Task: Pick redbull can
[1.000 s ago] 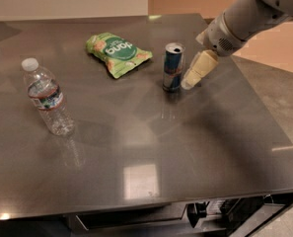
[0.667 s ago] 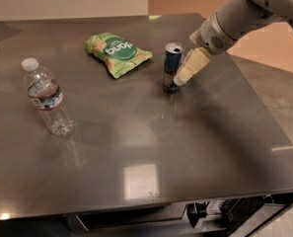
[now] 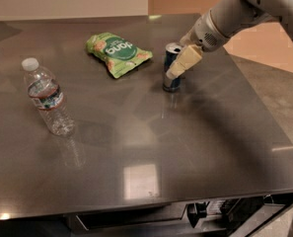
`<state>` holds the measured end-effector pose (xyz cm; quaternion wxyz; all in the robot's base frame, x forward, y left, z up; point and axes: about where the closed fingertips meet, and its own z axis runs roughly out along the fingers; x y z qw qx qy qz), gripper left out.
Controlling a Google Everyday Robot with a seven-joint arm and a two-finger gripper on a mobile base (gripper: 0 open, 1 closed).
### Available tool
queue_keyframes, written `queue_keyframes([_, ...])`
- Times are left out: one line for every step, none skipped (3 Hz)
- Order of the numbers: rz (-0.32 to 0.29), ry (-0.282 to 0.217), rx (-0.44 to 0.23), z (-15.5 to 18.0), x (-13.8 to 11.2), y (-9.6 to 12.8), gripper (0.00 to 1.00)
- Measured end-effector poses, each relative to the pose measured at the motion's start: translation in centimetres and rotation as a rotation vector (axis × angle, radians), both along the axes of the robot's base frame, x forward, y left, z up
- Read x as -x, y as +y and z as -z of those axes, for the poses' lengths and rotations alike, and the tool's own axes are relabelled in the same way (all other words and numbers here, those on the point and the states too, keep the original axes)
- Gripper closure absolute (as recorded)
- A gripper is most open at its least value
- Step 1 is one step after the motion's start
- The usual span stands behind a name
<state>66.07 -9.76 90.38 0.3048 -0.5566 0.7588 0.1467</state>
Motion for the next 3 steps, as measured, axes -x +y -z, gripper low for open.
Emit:
queue_keyframes([-0.009,0.012,-0.014,-0.2,-0.1,0.1,0.41])
queue_keyframes([-0.023,0.023,-0.033,-0.8,0.3,0.0,0.64])
queue_keyframes([-0.065,0.019,-0.052,-3.2,1.4,0.3,0.87])
